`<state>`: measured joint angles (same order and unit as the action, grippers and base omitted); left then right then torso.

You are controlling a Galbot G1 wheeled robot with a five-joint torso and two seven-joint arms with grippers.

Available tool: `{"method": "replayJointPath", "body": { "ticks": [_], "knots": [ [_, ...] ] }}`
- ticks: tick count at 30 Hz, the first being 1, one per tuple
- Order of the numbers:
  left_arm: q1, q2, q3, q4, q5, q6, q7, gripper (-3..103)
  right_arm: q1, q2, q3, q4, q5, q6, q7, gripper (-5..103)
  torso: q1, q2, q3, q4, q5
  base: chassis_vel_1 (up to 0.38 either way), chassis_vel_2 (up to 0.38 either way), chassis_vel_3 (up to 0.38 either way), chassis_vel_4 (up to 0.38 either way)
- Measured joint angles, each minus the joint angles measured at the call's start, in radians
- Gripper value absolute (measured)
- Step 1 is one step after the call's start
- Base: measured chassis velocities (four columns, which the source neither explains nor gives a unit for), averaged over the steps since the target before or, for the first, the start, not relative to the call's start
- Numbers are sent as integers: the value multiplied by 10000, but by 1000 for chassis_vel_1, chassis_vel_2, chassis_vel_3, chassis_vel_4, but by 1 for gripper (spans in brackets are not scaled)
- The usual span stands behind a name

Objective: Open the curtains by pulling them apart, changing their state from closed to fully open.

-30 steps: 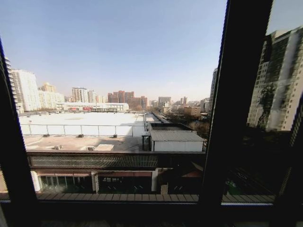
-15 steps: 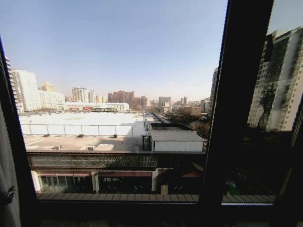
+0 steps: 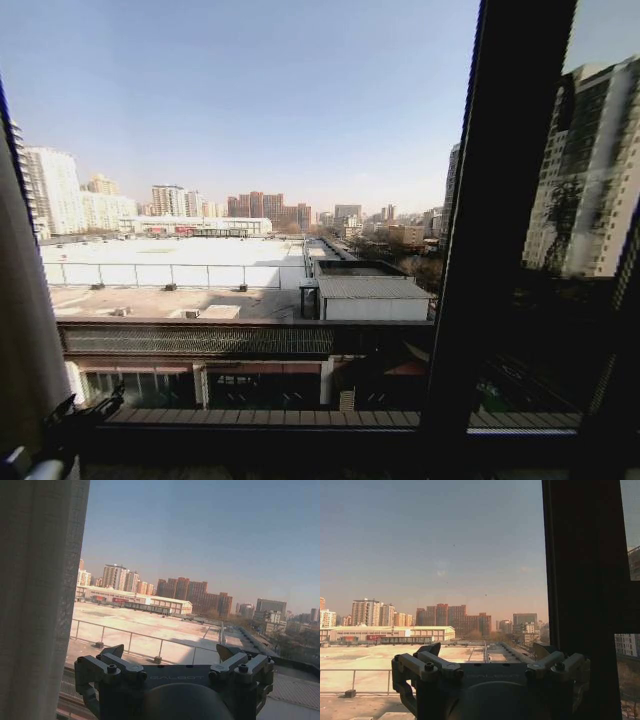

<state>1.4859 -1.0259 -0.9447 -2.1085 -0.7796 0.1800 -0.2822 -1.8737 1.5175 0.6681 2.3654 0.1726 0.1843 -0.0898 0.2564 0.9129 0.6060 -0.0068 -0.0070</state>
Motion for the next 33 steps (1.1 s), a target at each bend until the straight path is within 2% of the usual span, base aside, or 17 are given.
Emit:
{"method": "replayJointPath", "body": {
  "ticks": [1, 7, 10, 12, 16, 19, 23, 26, 27, 29, 30, 32, 33],
  "knots": [
    [107, -31, 205, -376, 65, 17, -109, 100, 62, 98, 13, -27, -1, 0, 33, 100, 0, 0, 0, -2, 5, 0, 0, 0, 0],
    [93, -3, 1234, -868, 343, 108, -134, 100, 508, 463, 88, -108, 31, -136, 377, 100, 1, 0, 0, -3, 1, 0, 0, 0, 0],
    [90, -22, 1506, -878, 483, 119, 91, 100, 655, 568, 107, -160, 62, -231, 549, 100, 0, 0, 0, -3, 1, 0, 0, 0, 0],
    [114, -87, 1830, -725, 818, 131, 629, 100, 939, 646, 177, -368, 158, -299, 773, 100, 0, 0, 1, -3, 2, 0, 0, 0, 0],
    [159, -206, 2016, -498, 1134, 145, 971, 100, 1154, 633, 210, -579, 270, -451, 820, 100, 1, 0, 0, -1, 1, 0, 0, 0, 0],
    [-6, -552, 2263, -40, 1613, 171, 1206, 100, 1296, 330, -20, -968, 424, -1046, 820, 100, 0, 0, 1, 0, 3, 0, 0, 0, 0],
    [-223, -834, 2331, 239, 1869, 172, 1432, 100, 1328, 134, -196, -1170, 525, -1400, 817, 100, 1, 0, 1, -1, 0, 0, 0, 0, 0],
    [-567, -1424, 2208, 653, 2231, 102, 2383, 100, 1401, -118, -326, -1337, 695, -1718, 776, 100, 1, 0, 1, -4, 0, 0, 0, 0, 0],
    [-567, -1424, 2208, 653, 2231, 102, 2383, 100, 1401, -118, -326, -1337, 695, -1718, 776, 100, 1, 0, 1, -4, 0, 0, 0, 0, 0],
    [-542, -1707, 1863, 814, 2616, 157, 3415, 100, 1418, -336, -343, -1342, 939, -1793, 660, 100, 1, 0, 1, -3, 1, 0, 0, 0, 0],
    [-542, -1707, 1863, 814, 2616, 157, 3415, 100, 1418, -336, -343, -1342, 939, -1793, 660, 100, 1, 0, 1, -3, 1, 0, 0, 0, 0],
    [-384, -1801, 1544, 936, 3312, 182, 4543, 100, 1458, -532, -315, -1349, 1101, -1865, 610, 100, 0, 0, 1, 0, 1, 0, 0, 0, 0],
    [-362, -1815, 1480, 969, 3639, 161, 4809, 100, 1479, -574, -309, -1360, 1140, -1896, 610, 100, 0, 0, 1, 1, 1, 0, 0, 0, 0]
  ]
}}
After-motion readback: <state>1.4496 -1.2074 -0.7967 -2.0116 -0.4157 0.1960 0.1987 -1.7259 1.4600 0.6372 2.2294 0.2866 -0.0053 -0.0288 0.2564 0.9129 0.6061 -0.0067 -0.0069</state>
